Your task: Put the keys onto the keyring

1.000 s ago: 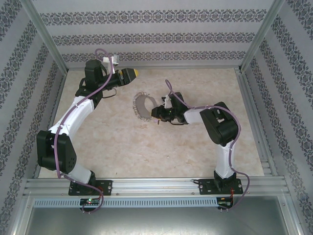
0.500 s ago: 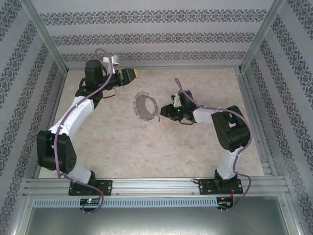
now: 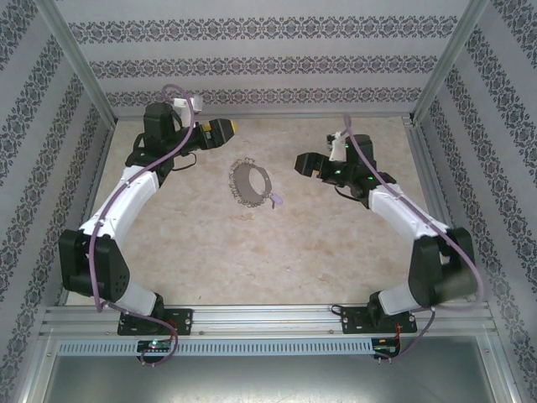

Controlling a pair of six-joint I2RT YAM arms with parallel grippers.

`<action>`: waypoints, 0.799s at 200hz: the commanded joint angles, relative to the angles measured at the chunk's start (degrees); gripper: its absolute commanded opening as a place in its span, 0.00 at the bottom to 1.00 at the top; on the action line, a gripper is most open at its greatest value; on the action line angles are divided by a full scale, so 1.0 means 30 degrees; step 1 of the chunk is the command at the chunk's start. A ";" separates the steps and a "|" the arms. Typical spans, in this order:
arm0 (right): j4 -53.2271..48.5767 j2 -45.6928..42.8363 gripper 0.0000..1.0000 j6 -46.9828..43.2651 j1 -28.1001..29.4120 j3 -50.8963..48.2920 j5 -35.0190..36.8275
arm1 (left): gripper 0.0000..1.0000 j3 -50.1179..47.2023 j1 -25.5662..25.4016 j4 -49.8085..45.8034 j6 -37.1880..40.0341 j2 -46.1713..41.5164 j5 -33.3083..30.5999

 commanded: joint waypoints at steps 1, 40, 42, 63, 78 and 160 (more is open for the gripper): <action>-0.2823 -0.1826 0.98 -0.2738 -0.0434 0.0637 0.3170 | 0.94 -0.0058 0.0128 -0.1211 0.2267 -0.1629 -0.3592; -0.2034 -0.4455 0.98 -0.4641 -0.1563 -0.1218 1.0006 | 1.00 -0.4353 0.0115 0.2663 0.4559 -0.4258 -0.8982; -0.1848 -0.4560 0.98 -0.4721 -0.1680 -0.1407 1.0196 | 1.00 -0.4682 0.0128 0.3002 0.4697 -0.4348 -0.9237; 0.0010 -0.5267 0.98 -0.4690 -0.2898 -0.3226 1.2651 | 1.00 -0.7811 0.0113 0.6123 0.6851 -0.5673 -1.1368; 0.1296 -0.5283 0.98 -0.5132 -0.3605 -0.4413 1.3460 | 1.00 -0.8896 0.0113 0.6239 0.8540 -0.5940 -1.2323; 0.9405 -0.2161 0.98 -0.7359 -0.4506 -0.9499 1.6125 | 1.00 -1.5278 0.0288 1.0622 0.9654 -0.4061 -1.8052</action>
